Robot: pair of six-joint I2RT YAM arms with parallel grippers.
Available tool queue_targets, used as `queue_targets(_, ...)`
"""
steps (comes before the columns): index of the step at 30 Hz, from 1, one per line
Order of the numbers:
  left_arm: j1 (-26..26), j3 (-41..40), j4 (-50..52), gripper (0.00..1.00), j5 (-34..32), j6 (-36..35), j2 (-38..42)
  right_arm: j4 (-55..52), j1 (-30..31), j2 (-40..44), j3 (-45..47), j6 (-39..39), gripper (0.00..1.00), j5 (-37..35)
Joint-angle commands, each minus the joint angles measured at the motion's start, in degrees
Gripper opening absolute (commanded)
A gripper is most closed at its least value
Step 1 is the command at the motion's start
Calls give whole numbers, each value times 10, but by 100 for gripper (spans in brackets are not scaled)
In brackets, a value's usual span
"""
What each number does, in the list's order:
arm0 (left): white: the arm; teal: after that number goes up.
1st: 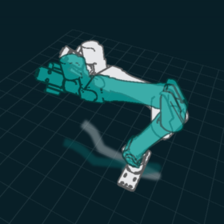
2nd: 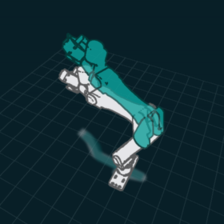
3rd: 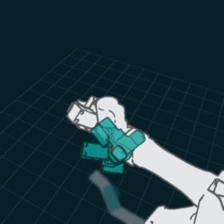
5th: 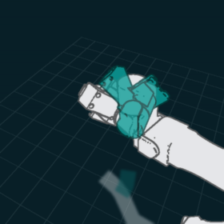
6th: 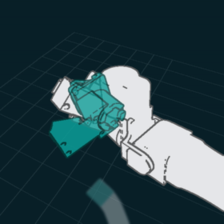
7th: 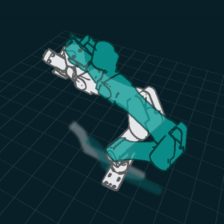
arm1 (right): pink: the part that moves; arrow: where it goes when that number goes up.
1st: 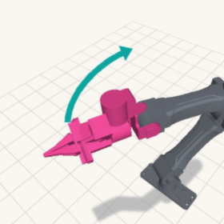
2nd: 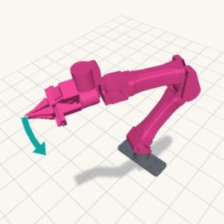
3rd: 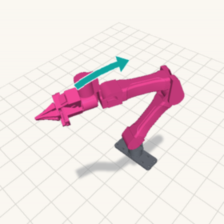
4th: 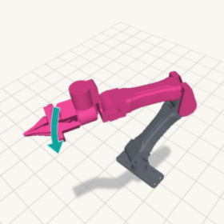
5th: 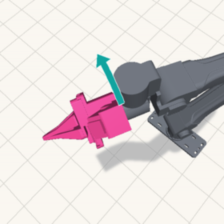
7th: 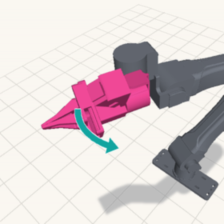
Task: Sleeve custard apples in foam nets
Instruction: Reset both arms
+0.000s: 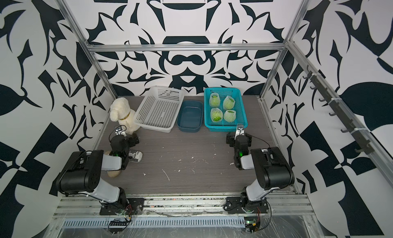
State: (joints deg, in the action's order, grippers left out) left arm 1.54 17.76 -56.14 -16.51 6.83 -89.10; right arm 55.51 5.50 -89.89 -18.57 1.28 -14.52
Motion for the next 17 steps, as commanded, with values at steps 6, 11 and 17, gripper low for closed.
queue_targets(6,1,4,-21,100,21,-1,5,-29,2,13,-12,3,99,-17)
queue_targets(11,1,6,-17,99,21,-1,6,-30,2,11,-14,2,99,-14)
queue_targets(17,1,12,-6,100,17,0,5,-34,2,14,-14,0,99,-9)
